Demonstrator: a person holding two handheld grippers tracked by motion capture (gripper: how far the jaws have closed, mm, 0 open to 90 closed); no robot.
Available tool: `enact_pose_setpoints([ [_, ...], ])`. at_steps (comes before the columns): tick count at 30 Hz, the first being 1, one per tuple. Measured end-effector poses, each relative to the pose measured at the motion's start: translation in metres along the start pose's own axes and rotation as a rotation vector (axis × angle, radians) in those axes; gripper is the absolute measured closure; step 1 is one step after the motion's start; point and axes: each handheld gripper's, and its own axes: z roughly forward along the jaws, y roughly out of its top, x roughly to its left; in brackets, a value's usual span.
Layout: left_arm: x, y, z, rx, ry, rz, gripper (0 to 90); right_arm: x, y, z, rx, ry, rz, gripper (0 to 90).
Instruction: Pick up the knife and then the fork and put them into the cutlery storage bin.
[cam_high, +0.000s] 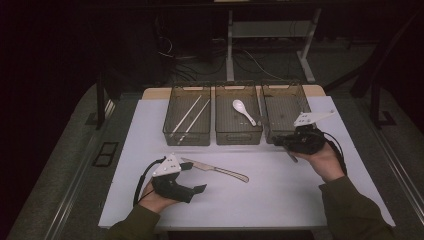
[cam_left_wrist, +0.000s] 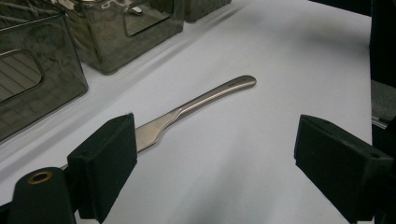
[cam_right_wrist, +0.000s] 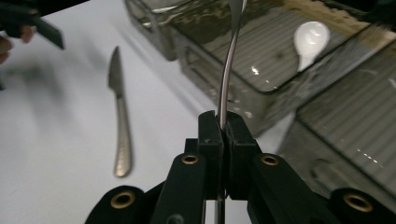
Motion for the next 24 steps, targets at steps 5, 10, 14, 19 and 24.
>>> enact_pose_setpoints([
  [5,0.000,0.000,0.000,-0.002,-0.011,-0.004,13.0,-0.017,0.008,-0.003,-0.018,-0.044,0.028,86.8],
  [10,0.000,0.000,0.001,-0.002,-0.018,-0.003,13.0,-0.031,0.019,-0.009,-0.025,-0.089,0.045,86.7],
  [14,-0.001,0.000,0.001,-0.003,-0.030,-0.002,13.0,-0.044,0.028,-0.012,-0.032,-0.130,0.062,86.8],
  [19,-0.001,0.000,0.002,-0.002,-0.037,-0.002,12.9,-0.063,0.036,-0.010,-0.023,-0.182,0.092,86.7],
  [24,-0.001,0.000,0.002,-0.002,-0.041,-0.001,13.0,-0.083,0.039,-0.001,0.016,-0.250,0.097,86.7],
])
